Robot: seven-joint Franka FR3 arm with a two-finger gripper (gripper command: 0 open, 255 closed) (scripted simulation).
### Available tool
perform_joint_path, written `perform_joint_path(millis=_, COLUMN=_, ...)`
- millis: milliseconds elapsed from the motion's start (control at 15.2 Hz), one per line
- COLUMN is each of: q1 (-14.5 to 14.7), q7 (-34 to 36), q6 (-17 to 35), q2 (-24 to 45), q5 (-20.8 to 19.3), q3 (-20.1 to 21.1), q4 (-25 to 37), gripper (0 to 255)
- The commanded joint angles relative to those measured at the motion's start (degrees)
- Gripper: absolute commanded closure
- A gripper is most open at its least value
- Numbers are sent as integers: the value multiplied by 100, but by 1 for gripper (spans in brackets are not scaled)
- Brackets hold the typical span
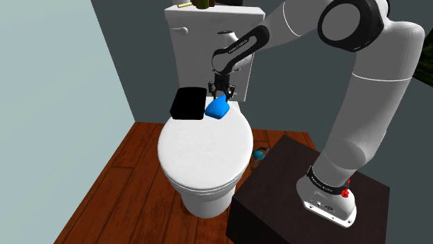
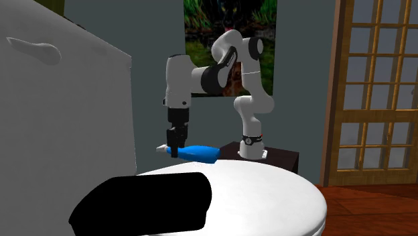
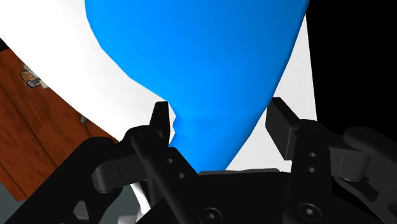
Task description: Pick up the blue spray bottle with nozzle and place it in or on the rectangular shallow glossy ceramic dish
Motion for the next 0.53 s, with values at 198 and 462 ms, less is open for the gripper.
perform_joint_path(millis=198, q1=-2, q7=-12, q6=-354, q2=-200, q5=11, q3=2, q4=153, gripper=255)
perform_joint_path(millis=462, q1=-3, q7=-17, q6=-568, q2=-312, q5=16, q3=3, q4=255, gripper=255)
